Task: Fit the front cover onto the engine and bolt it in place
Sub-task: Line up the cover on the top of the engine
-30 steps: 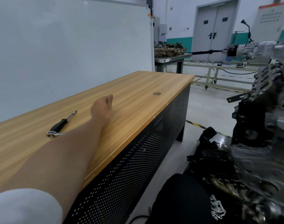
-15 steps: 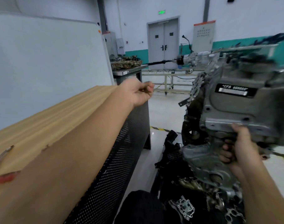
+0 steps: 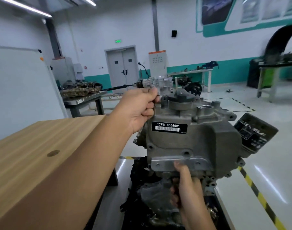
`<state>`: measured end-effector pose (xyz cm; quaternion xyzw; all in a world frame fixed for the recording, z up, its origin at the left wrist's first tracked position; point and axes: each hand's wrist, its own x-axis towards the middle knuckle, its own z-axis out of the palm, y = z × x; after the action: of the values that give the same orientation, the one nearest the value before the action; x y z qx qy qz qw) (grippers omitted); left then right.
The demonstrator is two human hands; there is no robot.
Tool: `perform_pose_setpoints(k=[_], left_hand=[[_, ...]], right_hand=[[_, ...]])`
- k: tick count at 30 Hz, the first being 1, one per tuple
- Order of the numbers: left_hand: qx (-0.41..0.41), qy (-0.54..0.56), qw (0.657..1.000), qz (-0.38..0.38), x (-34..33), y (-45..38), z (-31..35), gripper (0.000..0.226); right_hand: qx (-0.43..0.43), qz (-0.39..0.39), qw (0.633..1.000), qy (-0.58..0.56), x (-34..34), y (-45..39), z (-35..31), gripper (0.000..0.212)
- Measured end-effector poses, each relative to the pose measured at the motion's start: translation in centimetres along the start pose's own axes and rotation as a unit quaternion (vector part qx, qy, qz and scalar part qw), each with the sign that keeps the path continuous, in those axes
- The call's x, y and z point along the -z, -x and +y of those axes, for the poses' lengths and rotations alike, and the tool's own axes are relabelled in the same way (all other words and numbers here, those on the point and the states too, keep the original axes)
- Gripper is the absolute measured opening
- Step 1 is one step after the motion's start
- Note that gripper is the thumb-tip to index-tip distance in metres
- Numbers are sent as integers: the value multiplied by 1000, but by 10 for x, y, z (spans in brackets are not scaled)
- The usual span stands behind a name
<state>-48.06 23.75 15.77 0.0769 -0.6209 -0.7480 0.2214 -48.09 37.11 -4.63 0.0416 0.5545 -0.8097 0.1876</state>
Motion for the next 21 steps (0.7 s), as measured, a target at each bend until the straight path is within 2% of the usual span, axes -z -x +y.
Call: perform_pose_setpoints(k=[3, 5, 8, 10, 13, 17, 21], left_hand=[[-26, -79, 997, 5, 4, -9, 3, 7], [-62, -165, 984, 18, 8, -12, 6, 11], [-133, -307, 942, 23, 8, -18, 10, 17], [-167, -369, 914, -13, 5, -22, 14, 20], [-176, -426, 885, -62, 1, -26, 25, 21], [-190, -544, 811, -99, -5, -29, 41, 19], [-219, -607, 759, -92, -11, -26, 44, 18]], right_hand=[[3, 10, 1000, -5, 2, -4, 3, 80], [3, 13, 1000, -11, 3, -5, 3, 78], [-3, 8, 1000, -11, 3, -5, 2, 62], [-4, 4, 1000, -8, 4, -4, 1, 59], [-21, 1, 1000, -5, 5, -3, -1, 63], [-30, 13, 999, -2, 3, -1, -2, 84], [-36, 19, 999, 7, 1, 4, -7, 87]])
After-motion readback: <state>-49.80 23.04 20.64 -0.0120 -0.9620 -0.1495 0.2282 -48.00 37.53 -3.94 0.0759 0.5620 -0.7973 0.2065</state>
